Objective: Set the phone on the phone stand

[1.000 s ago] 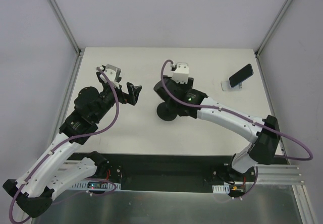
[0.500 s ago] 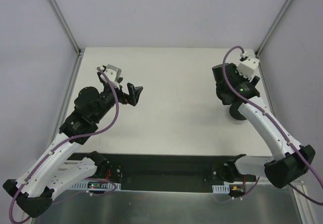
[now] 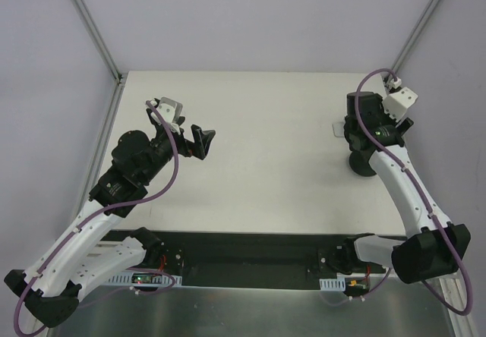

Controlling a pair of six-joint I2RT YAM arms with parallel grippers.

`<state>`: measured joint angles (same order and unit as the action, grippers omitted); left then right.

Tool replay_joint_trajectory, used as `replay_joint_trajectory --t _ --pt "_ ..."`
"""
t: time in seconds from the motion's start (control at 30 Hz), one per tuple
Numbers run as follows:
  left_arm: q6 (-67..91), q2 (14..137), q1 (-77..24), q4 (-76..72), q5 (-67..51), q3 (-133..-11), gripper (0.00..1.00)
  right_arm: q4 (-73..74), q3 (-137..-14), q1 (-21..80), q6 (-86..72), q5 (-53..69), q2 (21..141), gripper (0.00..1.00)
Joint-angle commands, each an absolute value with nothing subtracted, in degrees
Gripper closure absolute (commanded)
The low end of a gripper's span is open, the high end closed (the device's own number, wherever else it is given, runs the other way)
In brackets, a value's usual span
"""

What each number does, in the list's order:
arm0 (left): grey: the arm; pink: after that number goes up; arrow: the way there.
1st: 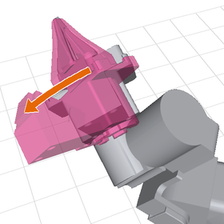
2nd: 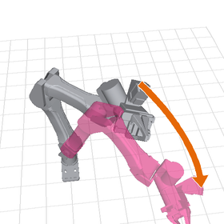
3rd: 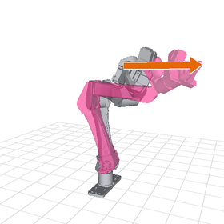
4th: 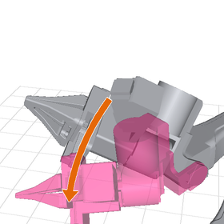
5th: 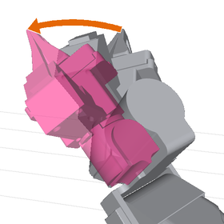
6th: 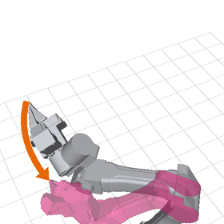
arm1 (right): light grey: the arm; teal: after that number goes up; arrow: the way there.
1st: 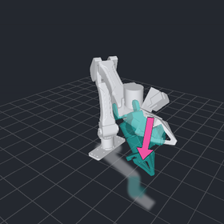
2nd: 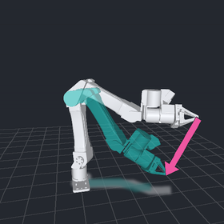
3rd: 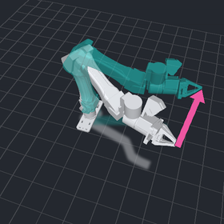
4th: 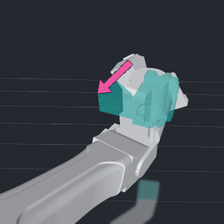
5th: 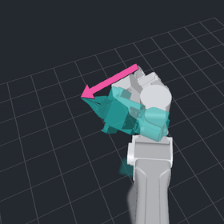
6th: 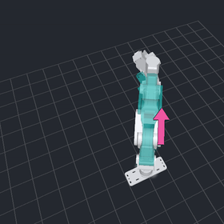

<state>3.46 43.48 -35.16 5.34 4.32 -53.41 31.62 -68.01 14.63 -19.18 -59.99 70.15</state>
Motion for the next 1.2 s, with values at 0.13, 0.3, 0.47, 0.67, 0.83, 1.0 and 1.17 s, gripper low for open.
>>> replay_joint_trajectory --t 0.13,0.3,0.47,0.67,0.83,1.0,1.17 --pt "4.0 43.0 -35.1 4.1 3.1 -52.9 0.01 28.7 -71.2 14.0 -30.9 -66.6 73.5 0.99" --pt "3.9 43.0 -35.1 4.0 3.1 -52.9 0.01 32.6 -73.7 14.1 -35.6 -67.9 76.9 0.99" --pt "3.9 43.3 -35.1 4.1 3.2 -53.0 0.01 28.7 -70.9 14.1 -35.6 -68.9 77.0 0.97" --pt "3.7 43.4 -35.1 4.0 3.0 -52.9 0.01 23.6 -69.1 14.8 -26.7 -60.9 75.2 0.01" --pt "3.3 43.2 -35.2 4.0 3.1 -52.9 0.01 10.1 -60.3 14.9 -2.8 -45.5 65.8 0.04" --pt "3.6 43.3 -35.4 3.8 2.5 -52.8 0.01 9.8 -57.5 9.3 11.6 -22.3 58.0 0.04" --pt "4.0 43.3 -35.4 3.8 1.7 -52.7 0.01 14.7 -58.0 2.8 14.4 -5.3 55.5 0.02"
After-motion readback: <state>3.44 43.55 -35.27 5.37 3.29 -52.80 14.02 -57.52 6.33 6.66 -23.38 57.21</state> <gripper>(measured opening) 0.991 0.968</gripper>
